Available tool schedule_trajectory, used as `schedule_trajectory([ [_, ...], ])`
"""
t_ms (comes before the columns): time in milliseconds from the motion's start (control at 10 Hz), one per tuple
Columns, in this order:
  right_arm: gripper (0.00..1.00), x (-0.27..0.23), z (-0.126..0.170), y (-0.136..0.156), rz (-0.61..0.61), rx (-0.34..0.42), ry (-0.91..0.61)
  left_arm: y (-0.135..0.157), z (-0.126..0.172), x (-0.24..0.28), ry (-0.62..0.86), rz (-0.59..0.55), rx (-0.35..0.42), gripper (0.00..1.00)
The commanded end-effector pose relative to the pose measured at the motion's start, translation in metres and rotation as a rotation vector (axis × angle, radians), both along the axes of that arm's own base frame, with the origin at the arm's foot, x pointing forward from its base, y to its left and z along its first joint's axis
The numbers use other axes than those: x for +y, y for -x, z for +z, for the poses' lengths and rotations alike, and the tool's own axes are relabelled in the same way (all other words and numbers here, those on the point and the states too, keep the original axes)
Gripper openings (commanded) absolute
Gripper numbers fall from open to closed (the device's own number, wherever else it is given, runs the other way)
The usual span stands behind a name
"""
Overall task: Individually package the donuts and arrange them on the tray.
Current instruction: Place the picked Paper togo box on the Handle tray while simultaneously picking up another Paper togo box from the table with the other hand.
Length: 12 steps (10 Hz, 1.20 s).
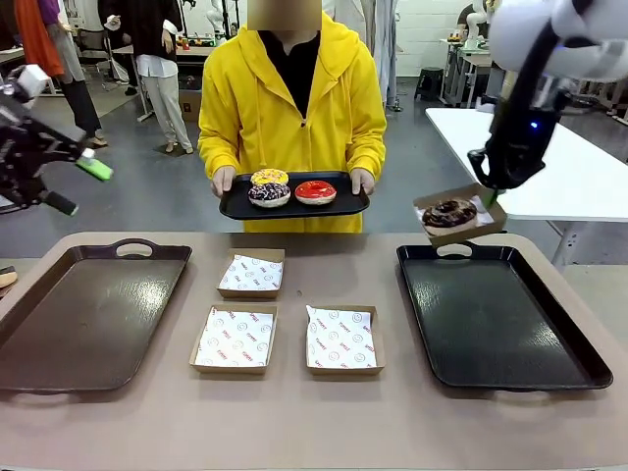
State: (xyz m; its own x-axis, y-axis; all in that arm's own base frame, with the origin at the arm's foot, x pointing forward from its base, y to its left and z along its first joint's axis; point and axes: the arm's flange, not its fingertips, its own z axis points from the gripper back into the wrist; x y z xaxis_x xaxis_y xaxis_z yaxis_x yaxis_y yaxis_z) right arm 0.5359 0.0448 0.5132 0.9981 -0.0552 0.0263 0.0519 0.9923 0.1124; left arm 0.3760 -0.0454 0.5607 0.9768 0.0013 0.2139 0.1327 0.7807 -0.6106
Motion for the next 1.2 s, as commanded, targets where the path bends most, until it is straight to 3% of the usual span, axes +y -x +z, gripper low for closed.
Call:
schedule_trajectory([
  [0, 0.01, -0.014, -0.028, 0.006, -0.031, -0.036, -0.054, -0.027, -0.002, -0.037, -0.168, 0.033, 0.019, 1.00],
  [300, 0.01, -0.027, -0.049, 0.001, -0.062, -0.030, -0.076, -0.061, -0.015, -0.084, -0.308, 0.041, 0.013, 1.00],
  [400, 0.01, -0.028, -0.039, 0.002, -0.072, -0.011, -0.027, -0.072, -0.024, -0.098, -0.342, 0.049, 0.007, 1.00],
  [700, 0.01, -0.028, -0.039, 0.002, -0.072, -0.011, -0.027, -0.120, -0.064, -0.134, -0.431, 0.113, 0.019, 1.00],
  [1100, 0.01, -0.028, -0.039, 0.002, -0.072, -0.011, -0.027, -0.160, -0.129, -0.166, -0.486, 0.082, 0.032, 1.00],
])
